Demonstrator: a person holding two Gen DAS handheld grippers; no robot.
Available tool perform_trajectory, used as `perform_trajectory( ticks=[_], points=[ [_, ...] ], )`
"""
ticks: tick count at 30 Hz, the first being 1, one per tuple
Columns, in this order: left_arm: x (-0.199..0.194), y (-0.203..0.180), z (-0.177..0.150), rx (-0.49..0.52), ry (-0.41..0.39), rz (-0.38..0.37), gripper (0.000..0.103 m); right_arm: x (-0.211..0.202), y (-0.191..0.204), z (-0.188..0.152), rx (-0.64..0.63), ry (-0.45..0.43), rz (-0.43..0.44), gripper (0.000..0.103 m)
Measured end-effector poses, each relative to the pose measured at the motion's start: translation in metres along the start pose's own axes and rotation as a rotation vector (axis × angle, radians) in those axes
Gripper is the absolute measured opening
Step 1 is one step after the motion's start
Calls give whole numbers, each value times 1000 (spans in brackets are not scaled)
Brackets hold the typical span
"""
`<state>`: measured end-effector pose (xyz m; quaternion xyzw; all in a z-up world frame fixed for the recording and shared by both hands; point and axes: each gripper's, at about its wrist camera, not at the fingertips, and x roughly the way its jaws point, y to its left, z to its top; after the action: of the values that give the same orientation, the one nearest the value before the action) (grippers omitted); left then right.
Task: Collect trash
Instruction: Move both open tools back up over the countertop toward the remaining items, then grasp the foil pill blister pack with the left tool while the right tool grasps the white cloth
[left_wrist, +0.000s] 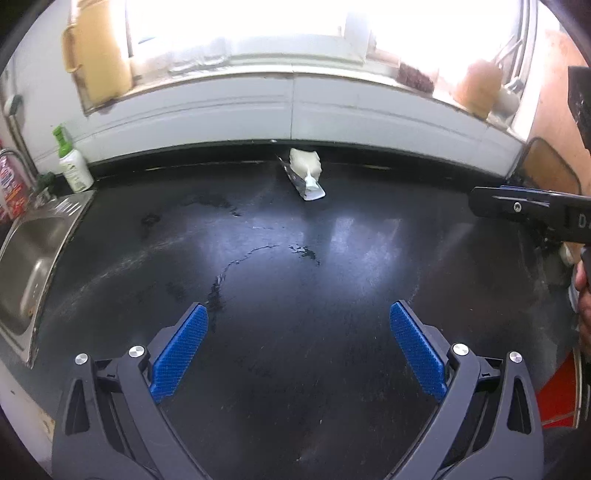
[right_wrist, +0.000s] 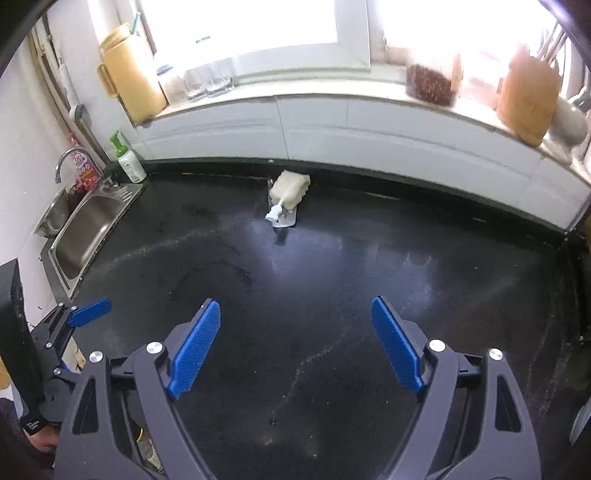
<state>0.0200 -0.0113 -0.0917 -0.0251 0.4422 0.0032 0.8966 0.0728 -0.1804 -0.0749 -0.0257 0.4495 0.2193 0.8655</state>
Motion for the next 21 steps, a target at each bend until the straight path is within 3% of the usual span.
perform_trajectory(
  ticks=[9, 21],
  points=[
    [57, 7, 23, -20, 55, 22, 96, 70, 4, 34, -27, 58, 30, 80],
    [150, 17, 71, -22, 121, 13, 96, 190, 13, 107, -24, 151, 48, 69]
  ],
)
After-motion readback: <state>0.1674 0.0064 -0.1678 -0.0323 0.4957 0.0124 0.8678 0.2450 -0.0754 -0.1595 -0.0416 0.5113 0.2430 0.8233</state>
